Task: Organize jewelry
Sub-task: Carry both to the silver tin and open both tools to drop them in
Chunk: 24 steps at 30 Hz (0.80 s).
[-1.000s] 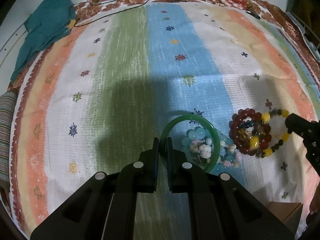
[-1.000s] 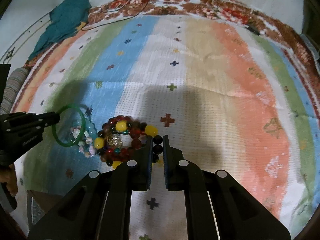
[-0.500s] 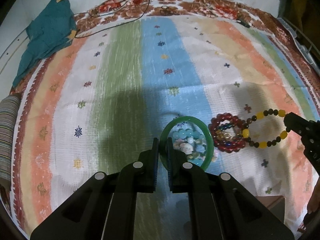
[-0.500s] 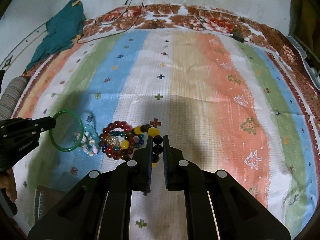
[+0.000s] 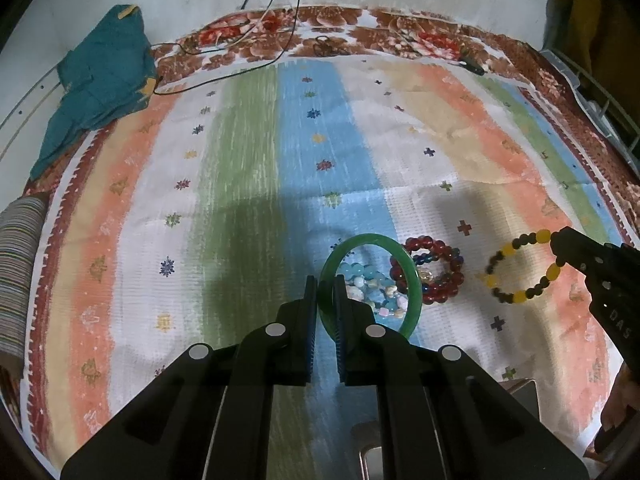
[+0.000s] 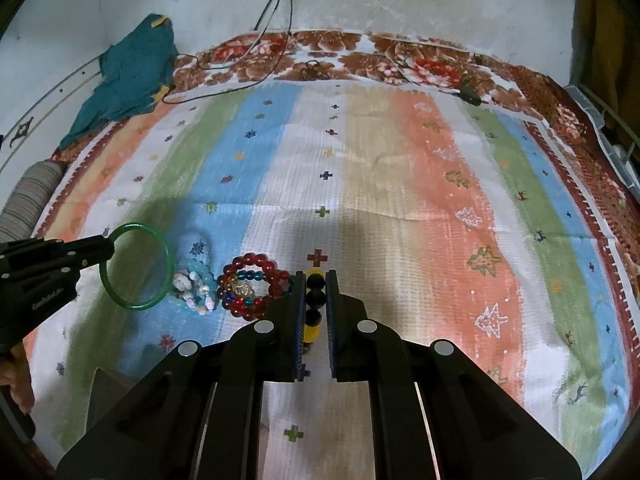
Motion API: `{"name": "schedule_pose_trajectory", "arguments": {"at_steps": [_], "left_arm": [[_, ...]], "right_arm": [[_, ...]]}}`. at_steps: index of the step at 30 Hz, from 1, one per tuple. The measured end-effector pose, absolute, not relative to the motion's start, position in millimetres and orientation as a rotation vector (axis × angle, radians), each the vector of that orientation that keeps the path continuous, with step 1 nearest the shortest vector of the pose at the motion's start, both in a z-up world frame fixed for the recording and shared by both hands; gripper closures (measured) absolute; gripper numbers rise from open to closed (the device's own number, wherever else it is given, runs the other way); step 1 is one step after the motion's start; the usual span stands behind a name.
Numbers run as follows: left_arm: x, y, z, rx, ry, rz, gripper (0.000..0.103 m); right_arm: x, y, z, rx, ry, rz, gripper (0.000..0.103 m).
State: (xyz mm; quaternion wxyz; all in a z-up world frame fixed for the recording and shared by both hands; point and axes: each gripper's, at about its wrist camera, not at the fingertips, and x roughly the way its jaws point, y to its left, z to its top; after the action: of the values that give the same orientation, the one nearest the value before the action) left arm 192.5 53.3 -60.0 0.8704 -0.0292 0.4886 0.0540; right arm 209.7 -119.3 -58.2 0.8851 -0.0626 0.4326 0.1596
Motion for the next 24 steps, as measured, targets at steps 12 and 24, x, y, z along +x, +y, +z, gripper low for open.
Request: {"name": "schedule_pose_trajectory", "arguments": {"at_steps": [12,24], "left_arm": [[170.8,39.9,-37.8,-0.056,0.975,0.083,0.095],[144.2,33.8,-19.8,-0.098,0.934,0.057,0.095]], "right_arm": [[187.2,-123.3,-35.3,-0.117,0.844,0.35,0.093],[152.1,-115.6,-12.3,-0.117,0.782,0.393,0.093]]}}
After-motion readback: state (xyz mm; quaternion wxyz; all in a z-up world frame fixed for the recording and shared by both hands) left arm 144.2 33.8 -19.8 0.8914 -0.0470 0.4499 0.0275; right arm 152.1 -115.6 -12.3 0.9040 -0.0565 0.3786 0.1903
